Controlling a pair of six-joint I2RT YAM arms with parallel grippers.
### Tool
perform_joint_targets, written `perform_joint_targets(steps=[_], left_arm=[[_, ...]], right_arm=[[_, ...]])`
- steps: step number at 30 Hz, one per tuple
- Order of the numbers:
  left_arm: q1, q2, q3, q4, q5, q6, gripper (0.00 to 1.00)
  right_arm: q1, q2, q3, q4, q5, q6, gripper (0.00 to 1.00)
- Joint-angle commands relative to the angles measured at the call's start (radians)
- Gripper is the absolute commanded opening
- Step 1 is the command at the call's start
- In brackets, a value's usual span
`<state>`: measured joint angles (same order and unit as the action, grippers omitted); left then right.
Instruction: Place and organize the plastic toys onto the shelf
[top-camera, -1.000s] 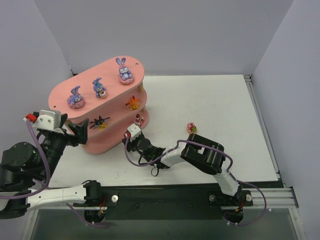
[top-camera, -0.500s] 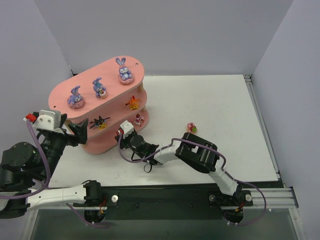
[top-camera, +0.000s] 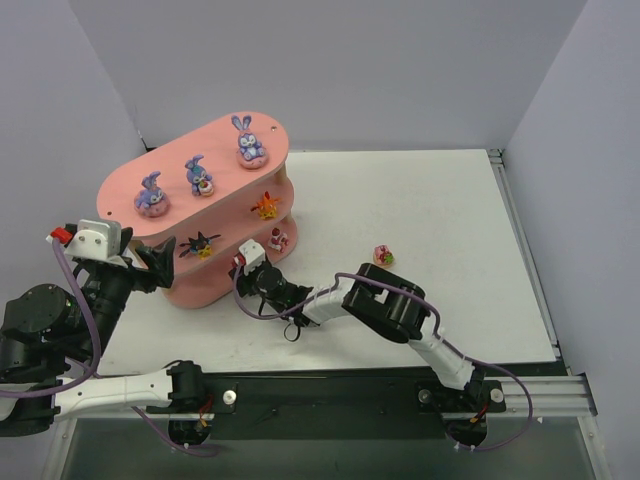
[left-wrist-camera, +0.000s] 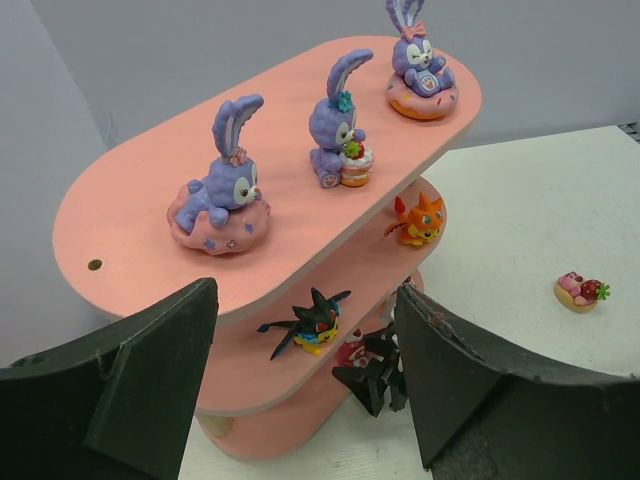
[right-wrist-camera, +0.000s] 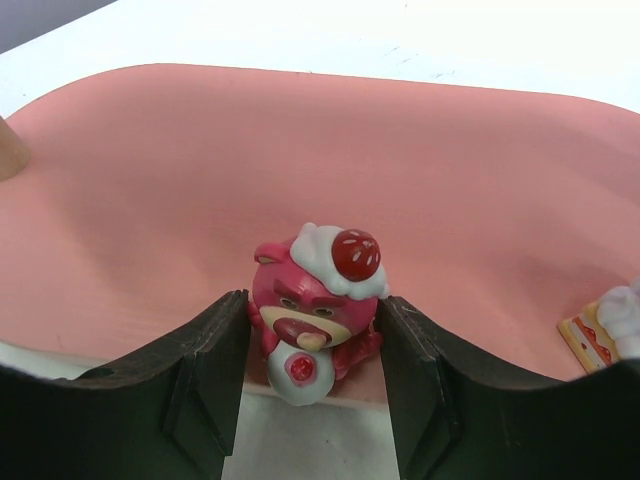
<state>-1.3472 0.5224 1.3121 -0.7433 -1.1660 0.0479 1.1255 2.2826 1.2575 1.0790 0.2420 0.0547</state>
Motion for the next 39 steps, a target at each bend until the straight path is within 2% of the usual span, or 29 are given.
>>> perform_joint_targets(steps=[1, 6, 7, 9, 10, 16, 27, 35, 39], left_arm=[[-0.007, -0.012, 0.004, 0.035, -0.014, 0.012, 0.81], [-0.007, -0.013, 0.003, 0.035, -0.014, 0.012, 0.81], [-0.007, -0.013, 0.003, 0.038, -0.015, 0.012, 0.81], [-0.009, -0.015, 0.001, 0.036, -0.015, 0.012, 0.81], [-0.009, -0.015, -0.001, 0.036, -0.015, 0.012, 0.81], [-0.01, -0.015, 0.001, 0.036, -0.02, 0.012, 0.81], [-0.017, -0.013, 0.003, 0.033, -0.029, 0.01, 0.81], [-0.017, -0.012, 0.007, 0.016, -0.026, -0.003, 0.81], [-0.017, -0.009, 0.01, 0.016, -0.023, -0.006, 0.81]], right_arm=[[-0.013, 0.006, 0.045, 0.025, -0.007, 0.034, 0.2], [-0.015, 0.011, 0.034, 0.03, 0.003, 0.031, 0.35], [-0.015, 0.008, 0.033, 0.03, 0.005, 0.03, 0.43], [-0.015, 0.009, 0.029, 0.027, 0.013, 0.028, 0.5], [-0.015, 0.009, 0.028, 0.029, 0.014, 0.025, 0.57], [-0.013, 0.015, 0.034, 0.016, 0.002, 0.02, 0.7], [0.002, -0.037, -0.013, 0.039, 0.04, -0.003, 0.8], [0.034, -0.144, -0.148, 0.108, 0.089, -0.026, 0.81], [0.052, -0.195, -0.242, 0.179, 0.054, -0.021, 0.81]])
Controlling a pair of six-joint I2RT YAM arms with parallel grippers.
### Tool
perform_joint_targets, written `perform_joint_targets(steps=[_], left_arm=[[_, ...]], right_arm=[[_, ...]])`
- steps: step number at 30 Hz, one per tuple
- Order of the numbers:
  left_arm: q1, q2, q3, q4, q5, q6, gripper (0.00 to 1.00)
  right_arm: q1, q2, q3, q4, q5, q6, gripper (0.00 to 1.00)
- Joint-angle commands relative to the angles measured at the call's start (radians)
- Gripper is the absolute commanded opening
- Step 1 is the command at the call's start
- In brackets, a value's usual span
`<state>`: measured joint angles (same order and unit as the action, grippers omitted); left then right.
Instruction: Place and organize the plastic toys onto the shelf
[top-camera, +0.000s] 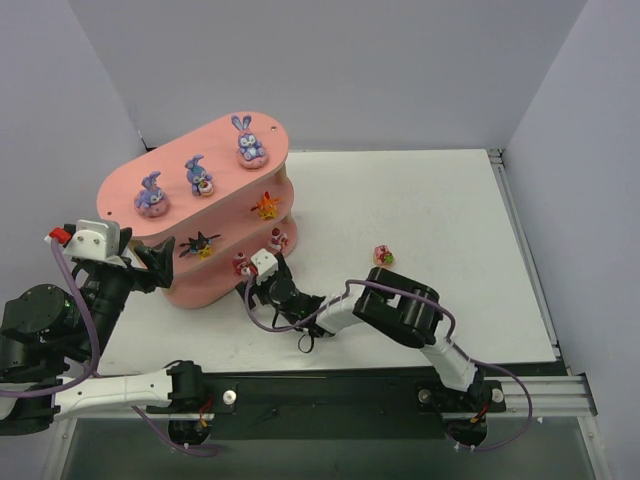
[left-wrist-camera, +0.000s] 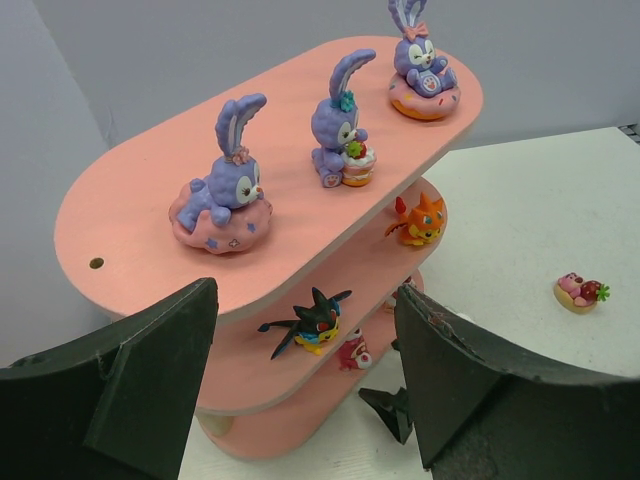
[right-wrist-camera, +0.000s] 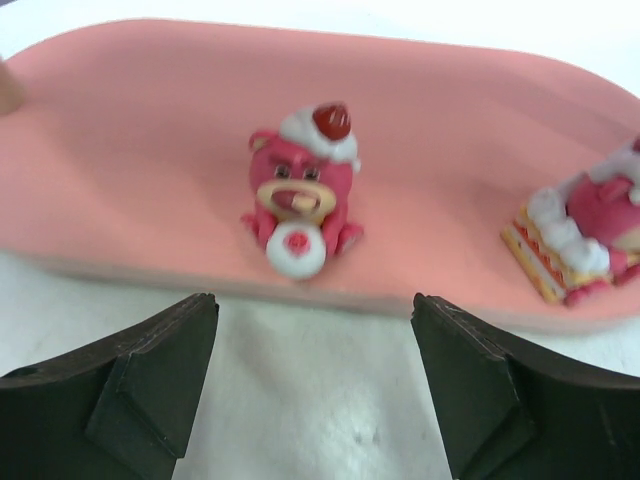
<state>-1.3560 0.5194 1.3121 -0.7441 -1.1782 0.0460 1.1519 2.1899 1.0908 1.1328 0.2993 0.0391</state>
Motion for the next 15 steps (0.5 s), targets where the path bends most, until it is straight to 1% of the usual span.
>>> perform_joint_targets(steps=[1, 3, 4, 5, 6, 7, 8, 9, 10, 11, 14, 15], left_arm=[[-0.008, -0.005, 0.012, 0.017, -0.011, -0.005, 0.81], [-0.008, -0.005, 0.016, 0.012, -0.006, -0.009, 0.81], [-0.008, -0.007, 0.018, 0.006, -0.005, -0.015, 0.81], [-0.008, -0.009, 0.021, -0.004, 0.0, -0.02, 0.81], [-0.008, -0.009, 0.021, -0.009, 0.008, -0.031, 0.81], [-0.008, -0.009, 0.022, -0.017, 0.009, -0.037, 0.81], [-0.008, -0.01, 0.022, -0.03, 0.014, -0.041, 0.81], [-0.008, -0.015, 0.022, -0.037, 0.017, -0.061, 0.81], [-0.008, -0.018, 0.016, -0.037, 0.026, -0.07, 0.81], [-0.008, -0.025, 0.012, -0.037, 0.032, -0.074, 0.81], [-0.008, -0.025, 0.006, -0.04, 0.052, -0.089, 0.81], [-0.008, -0.025, 0.004, -0.04, 0.052, -0.093, 0.81]], right_arm=[[0.034, -0.131, -0.098, 0.133, 0.001, -0.002, 0.81], [0.051, -0.171, -0.178, 0.128, 0.055, 0.014, 0.81], [0.054, -0.218, -0.202, 0.116, 0.081, 0.057, 0.81], [0.054, -0.246, -0.232, 0.058, 0.112, 0.085, 0.81], [0.054, -0.272, -0.27, 0.014, 0.192, 0.119, 0.79], [0.054, -0.329, -0.287, -0.039, 0.236, 0.184, 0.78], [0.054, -0.356, -0.302, -0.158, 0.28, 0.227, 0.76], [0.049, -0.384, -0.327, -0.219, 0.314, 0.264, 0.72], [0.048, -0.433, -0.334, -0.282, 0.387, 0.304, 0.68], [0.043, -0.456, -0.342, -0.395, 0.417, 0.396, 0.62], [0.014, -0.521, -0.371, -0.543, 0.48, 0.519, 0.55], [0.005, -0.535, -0.377, -0.57, 0.488, 0.539, 0.55]])
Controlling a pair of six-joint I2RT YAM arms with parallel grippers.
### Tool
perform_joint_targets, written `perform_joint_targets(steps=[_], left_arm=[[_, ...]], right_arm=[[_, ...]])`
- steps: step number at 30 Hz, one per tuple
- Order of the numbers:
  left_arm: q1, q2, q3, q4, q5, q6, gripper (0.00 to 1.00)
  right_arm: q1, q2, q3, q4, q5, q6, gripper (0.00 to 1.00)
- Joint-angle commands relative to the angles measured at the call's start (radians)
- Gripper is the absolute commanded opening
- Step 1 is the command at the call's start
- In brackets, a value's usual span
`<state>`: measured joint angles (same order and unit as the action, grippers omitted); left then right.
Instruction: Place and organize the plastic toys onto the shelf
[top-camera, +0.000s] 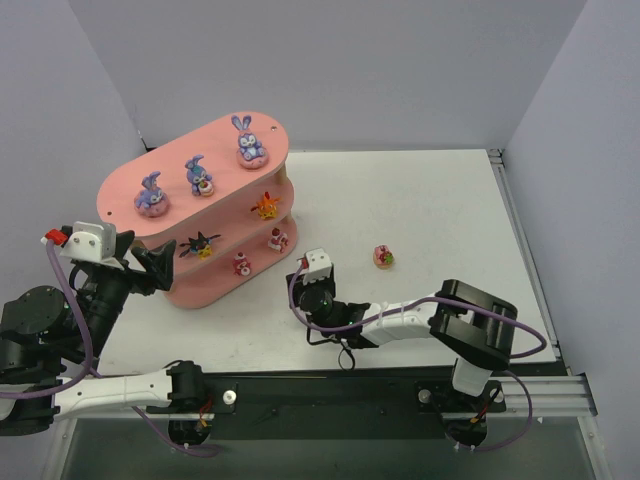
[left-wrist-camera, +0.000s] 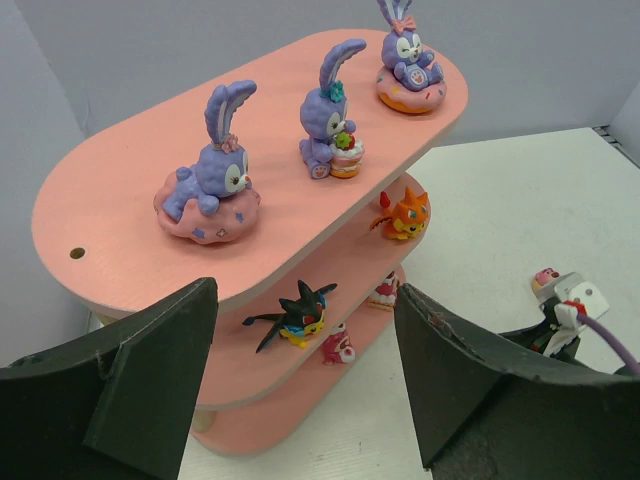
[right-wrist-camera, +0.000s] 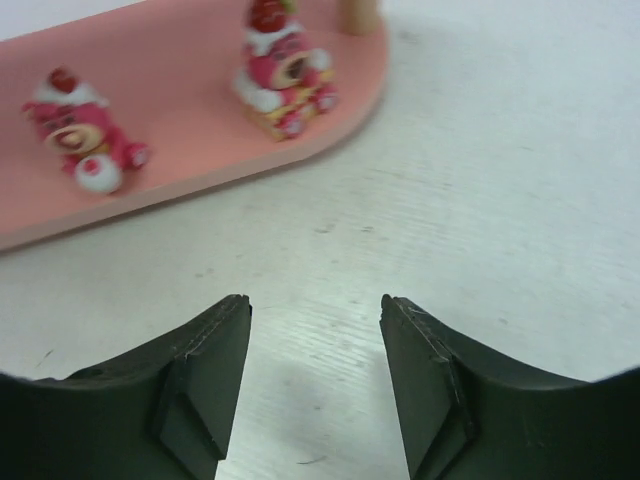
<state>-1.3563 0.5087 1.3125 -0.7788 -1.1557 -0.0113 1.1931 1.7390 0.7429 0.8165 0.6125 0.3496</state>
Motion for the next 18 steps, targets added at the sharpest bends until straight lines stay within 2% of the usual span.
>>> perform_joint_targets(steps=[1, 4, 5, 8, 10, 14, 18], left_arm=[[-0.007, -0.013, 0.004, -0.004, 0.033, -0.038, 0.81], [-0.007, -0.006, 0.008, -0.019, 0.039, -0.049, 0.81], [-0.007, -0.003, 0.01, -0.022, 0.037, -0.053, 0.81], [-0.007, -0.001, 0.004, -0.022, 0.037, -0.059, 0.81], [-0.007, -0.002, -0.002, -0.02, 0.034, -0.061, 0.81], [-0.007, 0.005, -0.004, -0.023, 0.025, -0.059, 0.81], [-0.007, 0.005, -0.009, -0.02, 0.014, -0.055, 0.81]], right_arm=[[-0.052, -0.105, -0.022, -0.293, 0.206, 0.256, 0.54], [-0.107, -0.142, 0.027, -0.555, 0.285, 0.475, 0.57], [-0.13, -0.145, 0.038, -0.721, 0.282, 0.565, 0.6], [-0.199, -0.147, 0.043, -0.857, 0.283, 0.712, 0.62], [-0.207, -0.159, 0.035, -0.861, 0.32, 0.709, 0.64], [-0.239, -0.19, 0.029, -0.866, 0.386, 0.645, 0.76], [-0.291, -0.257, -0.008, -0.824, 0.388, 0.545, 0.79]])
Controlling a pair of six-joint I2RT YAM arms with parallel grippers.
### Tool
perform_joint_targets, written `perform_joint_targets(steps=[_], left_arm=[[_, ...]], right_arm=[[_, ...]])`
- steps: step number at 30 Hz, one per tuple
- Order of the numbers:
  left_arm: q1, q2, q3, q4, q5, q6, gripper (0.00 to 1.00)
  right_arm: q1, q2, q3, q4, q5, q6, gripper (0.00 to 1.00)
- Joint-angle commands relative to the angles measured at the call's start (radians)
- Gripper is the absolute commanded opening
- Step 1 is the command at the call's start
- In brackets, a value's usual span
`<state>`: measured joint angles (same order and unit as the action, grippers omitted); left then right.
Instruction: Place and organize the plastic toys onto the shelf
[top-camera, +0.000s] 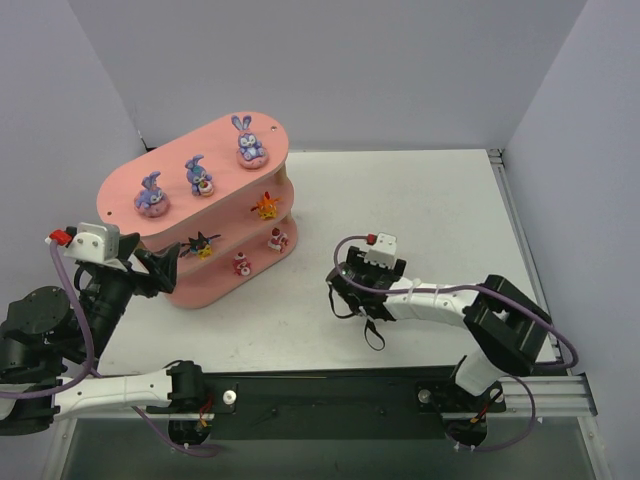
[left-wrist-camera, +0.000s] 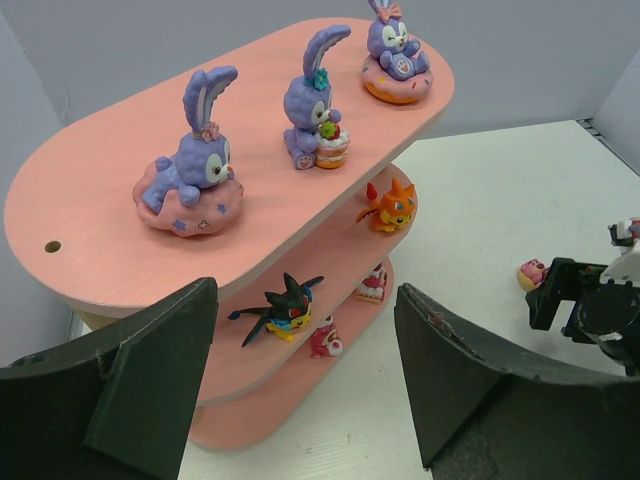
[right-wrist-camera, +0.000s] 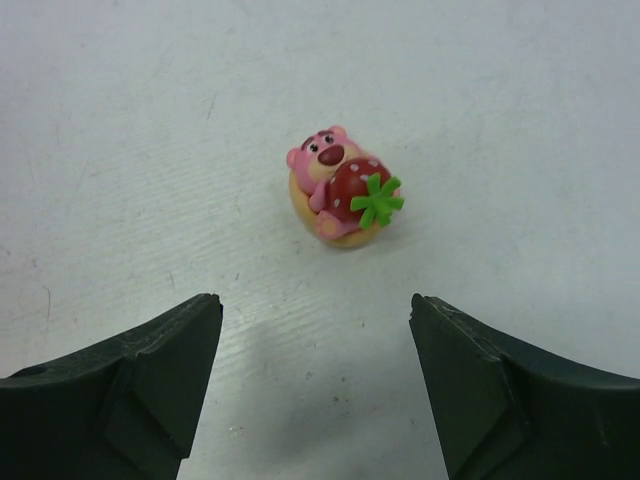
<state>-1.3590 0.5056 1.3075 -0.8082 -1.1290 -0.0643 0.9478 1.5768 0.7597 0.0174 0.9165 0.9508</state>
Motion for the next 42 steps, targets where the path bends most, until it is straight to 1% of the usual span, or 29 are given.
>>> perform_joint_targets(steps=[1, 2, 3, 4, 5, 7, 8, 11, 15, 20, 25, 27, 28, 30, 33, 34, 36, 37, 39, 41, 42], left_arm=[[-0.005, 0.008, -0.007, 0.014, -0.02, 0.003, 0.81], [-0.006, 0.01, -0.008, 0.015, -0.025, 0.009, 0.81], [-0.005, 0.01, -0.011, 0.018, -0.025, 0.014, 0.81], [-0.005, 0.01, -0.013, 0.023, -0.02, 0.017, 0.81], [-0.005, 0.008, -0.013, 0.024, -0.015, 0.017, 0.81], [-0.005, 0.008, -0.011, 0.023, -0.006, 0.015, 0.81], [-0.005, 0.01, -0.008, 0.023, 0.0, 0.014, 0.81], [-0.006, 0.008, -0.005, 0.023, 0.011, 0.012, 0.81], [-0.005, 0.007, -0.002, 0.018, 0.012, 0.009, 0.81], [-0.005, 0.004, -0.004, 0.014, 0.003, 0.009, 0.81], [-0.005, 0.004, -0.004, 0.01, 0.0, 0.011, 0.81], [-0.005, 0.004, -0.005, 0.009, -0.002, 0.009, 0.81], [-0.005, 0.002, -0.004, 0.009, -0.002, 0.011, 0.81], [-0.005, 0.002, -0.004, 0.004, -0.003, 0.011, 0.81], [-0.005, -0.001, -0.005, 0.004, -0.003, 0.009, 0.81], [-0.005, -0.006, -0.007, 0.004, -0.003, 0.008, 0.81], [-0.006, -0.007, -0.007, 0.003, -0.005, 0.009, 0.81], [-0.005, -0.009, -0.005, 0.003, -0.006, 0.008, 0.81], [-0.005, -0.007, -0.004, -0.003, -0.006, 0.004, 0.81], [-0.005, -0.009, -0.001, -0.012, -0.005, -0.002, 0.81], [-0.005, -0.009, 0.001, -0.013, -0.005, -0.003, 0.81]], right_arm=[[-0.059, -0.104, -0.036, 0.034, 0.059, -0.114, 0.79], [-0.076, -0.115, -0.052, 0.074, 0.03, -0.147, 0.79], [-0.124, -0.13, -0.068, 0.108, -0.011, -0.171, 0.79], [-0.145, -0.136, -0.101, 0.174, -0.083, -0.187, 0.79], [-0.171, -0.141, -0.117, 0.212, -0.131, -0.237, 0.79], [-0.225, -0.14, -0.141, 0.297, -0.232, -0.274, 0.79], [-0.236, -0.133, -0.142, 0.317, -0.26, -0.323, 0.79], [-0.256, -0.106, -0.14, 0.406, -0.332, -0.392, 0.76], [-0.265, -0.054, -0.12, 0.441, -0.344, -0.461, 0.71], [-0.273, -0.018, -0.111, 0.458, -0.312, -0.492, 0.64], [-0.277, -0.011, -0.126, 0.504, -0.324, -0.517, 0.58], [-0.277, -0.011, -0.131, 0.516, -0.317, -0.526, 0.57], [-0.277, -0.012, -0.134, 0.523, -0.312, -0.534, 0.61], [-0.287, -0.014, -0.132, 0.526, -0.312, -0.537, 0.64], [-0.297, -0.011, -0.128, 0.527, -0.343, -0.538, 0.64], [-0.3, -0.011, -0.129, 0.527, -0.353, -0.537, 0.58], [-0.302, -0.012, -0.132, 0.526, -0.363, -0.532, 0.51], [-0.303, -0.012, -0.132, 0.524, -0.364, -0.529, 0.38], [-0.31, -0.014, -0.129, 0.498, -0.369, -0.509, 0.27], [-0.311, -0.018, -0.137, 0.498, -0.376, -0.503, 0.26], [-0.311, -0.02, -0.138, 0.498, -0.38, -0.503, 0.23]])
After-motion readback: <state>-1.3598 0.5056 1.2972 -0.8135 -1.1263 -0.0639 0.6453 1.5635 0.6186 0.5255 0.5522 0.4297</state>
